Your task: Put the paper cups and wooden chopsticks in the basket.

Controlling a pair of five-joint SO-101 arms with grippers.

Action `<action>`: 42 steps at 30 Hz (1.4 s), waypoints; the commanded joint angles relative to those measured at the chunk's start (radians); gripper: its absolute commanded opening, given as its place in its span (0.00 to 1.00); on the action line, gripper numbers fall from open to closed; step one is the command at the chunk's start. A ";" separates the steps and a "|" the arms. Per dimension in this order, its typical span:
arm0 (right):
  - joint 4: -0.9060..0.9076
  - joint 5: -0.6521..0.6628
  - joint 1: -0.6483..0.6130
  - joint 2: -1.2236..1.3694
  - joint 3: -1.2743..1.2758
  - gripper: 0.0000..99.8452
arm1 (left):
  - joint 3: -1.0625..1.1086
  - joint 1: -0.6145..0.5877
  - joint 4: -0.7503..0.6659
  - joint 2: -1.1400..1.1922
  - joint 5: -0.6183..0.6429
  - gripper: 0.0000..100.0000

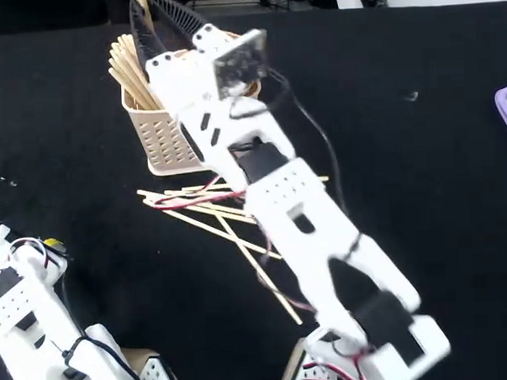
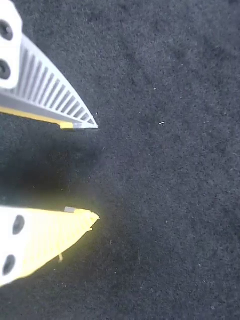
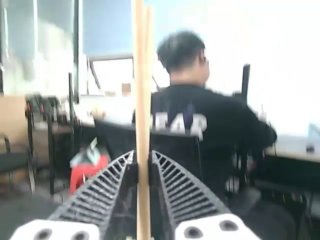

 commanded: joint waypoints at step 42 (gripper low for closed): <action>1.086 0.414 -0.020 -0.507 0.799 0.31 | -0.054 0.010 -0.012 -0.012 0.002 0.26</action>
